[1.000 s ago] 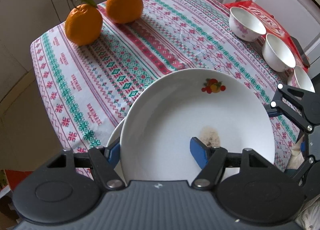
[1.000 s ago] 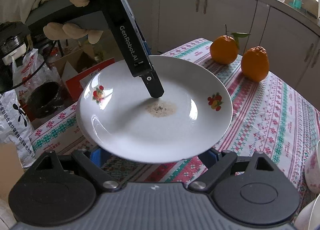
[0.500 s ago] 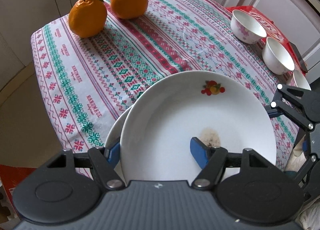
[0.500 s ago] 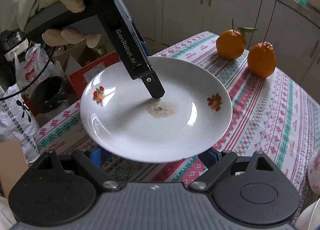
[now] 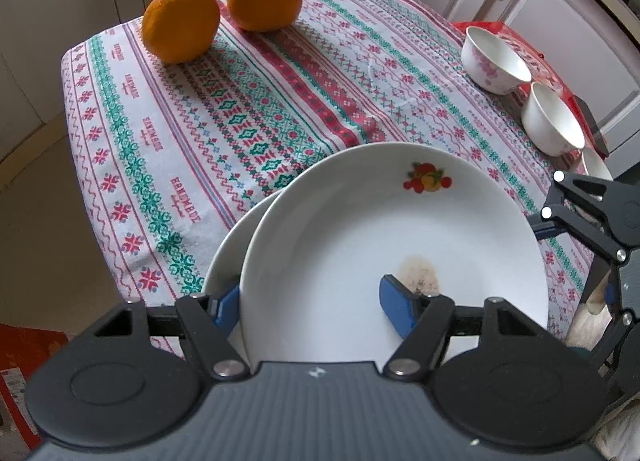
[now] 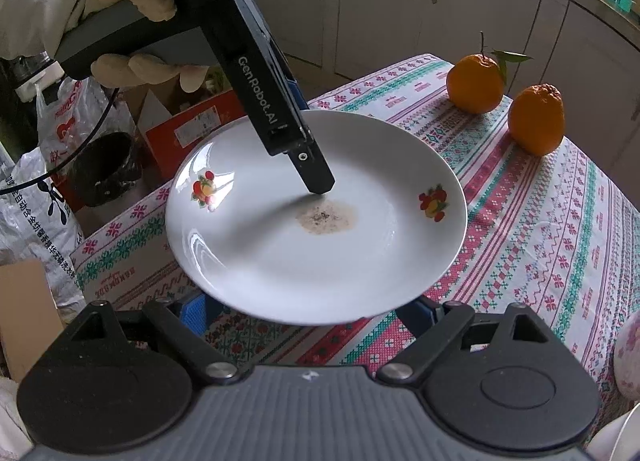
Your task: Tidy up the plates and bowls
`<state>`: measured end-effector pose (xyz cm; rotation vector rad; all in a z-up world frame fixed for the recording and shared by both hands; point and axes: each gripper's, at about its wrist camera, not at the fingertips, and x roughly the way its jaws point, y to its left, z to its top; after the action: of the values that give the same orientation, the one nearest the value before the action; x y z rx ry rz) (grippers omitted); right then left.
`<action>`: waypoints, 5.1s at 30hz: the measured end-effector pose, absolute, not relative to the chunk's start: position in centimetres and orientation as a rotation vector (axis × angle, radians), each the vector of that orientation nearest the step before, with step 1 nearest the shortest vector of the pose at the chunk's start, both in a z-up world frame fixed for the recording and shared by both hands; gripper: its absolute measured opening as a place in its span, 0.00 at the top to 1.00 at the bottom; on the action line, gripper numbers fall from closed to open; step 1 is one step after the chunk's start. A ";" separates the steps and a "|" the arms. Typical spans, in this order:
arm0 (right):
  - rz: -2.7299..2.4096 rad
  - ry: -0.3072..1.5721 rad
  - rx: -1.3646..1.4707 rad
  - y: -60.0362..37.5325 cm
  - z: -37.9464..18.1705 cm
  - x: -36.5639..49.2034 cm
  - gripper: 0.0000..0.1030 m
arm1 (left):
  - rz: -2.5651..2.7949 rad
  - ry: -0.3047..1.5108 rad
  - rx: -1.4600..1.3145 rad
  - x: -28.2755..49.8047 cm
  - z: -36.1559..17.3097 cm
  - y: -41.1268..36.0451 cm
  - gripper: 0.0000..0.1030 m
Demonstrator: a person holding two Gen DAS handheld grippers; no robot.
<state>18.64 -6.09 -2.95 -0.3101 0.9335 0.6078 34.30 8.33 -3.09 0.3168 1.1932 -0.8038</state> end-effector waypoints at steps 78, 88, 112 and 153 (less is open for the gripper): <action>0.528 0.815 -0.285 -9.5 -1.2 15.9 0.00 | -0.663 0.944 0.387 30.0 1.2 6.7 0.13; 0.331 0.758 -0.218 -16.1 0.9 11.6 0.00 | -0.666 0.674 0.350 20.0 2.3 1.8 0.07; 0.002 0.740 0.024 -33.7 -1.2 3.3 0.01 | -1.023 0.562 0.436 9.1 -5.2 -14.6 0.07; 0.145 0.879 0.181 -34.7 -2.6 6.2 0.36 | -1.051 0.583 0.386 8.8 -6.0 -15.6 0.22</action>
<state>6.17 -34.70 -2.62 0.1807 0.8791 0.1449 8.79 -15.65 -6.02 0.3857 0.5826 -1.0510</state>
